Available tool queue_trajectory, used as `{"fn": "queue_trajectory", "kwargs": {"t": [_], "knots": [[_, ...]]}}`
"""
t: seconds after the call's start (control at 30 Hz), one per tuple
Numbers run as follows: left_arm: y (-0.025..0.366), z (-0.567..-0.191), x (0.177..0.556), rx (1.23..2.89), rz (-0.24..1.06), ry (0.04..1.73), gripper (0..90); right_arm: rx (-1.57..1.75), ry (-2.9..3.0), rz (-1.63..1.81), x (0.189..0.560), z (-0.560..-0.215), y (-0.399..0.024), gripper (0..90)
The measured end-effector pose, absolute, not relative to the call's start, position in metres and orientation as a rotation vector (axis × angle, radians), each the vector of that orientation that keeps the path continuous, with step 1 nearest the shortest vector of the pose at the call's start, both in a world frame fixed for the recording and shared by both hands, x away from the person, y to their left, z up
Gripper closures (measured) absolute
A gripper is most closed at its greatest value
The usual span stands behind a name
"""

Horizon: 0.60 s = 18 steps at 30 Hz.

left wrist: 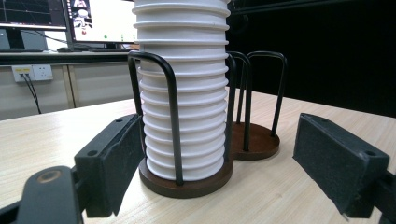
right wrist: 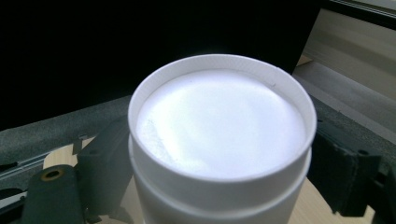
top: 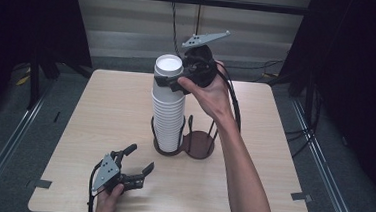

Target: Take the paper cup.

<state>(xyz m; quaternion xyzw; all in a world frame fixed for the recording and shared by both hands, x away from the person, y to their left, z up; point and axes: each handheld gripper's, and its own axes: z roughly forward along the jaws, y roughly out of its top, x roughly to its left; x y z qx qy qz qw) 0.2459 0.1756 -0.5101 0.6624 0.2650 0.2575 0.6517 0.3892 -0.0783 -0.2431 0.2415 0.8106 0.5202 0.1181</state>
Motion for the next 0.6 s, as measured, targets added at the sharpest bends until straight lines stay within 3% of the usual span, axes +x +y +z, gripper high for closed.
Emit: {"fn": "queue_trajectory", "kwargs": {"t": [0.6], "knots": [[0.1756, -0.5101, 0.2460, 1.504, 0.584, 0.602, 15.7, 0.680, 2.321, 1.539, 0.3863, -0.2410, -0.0776, 20.8]]}}
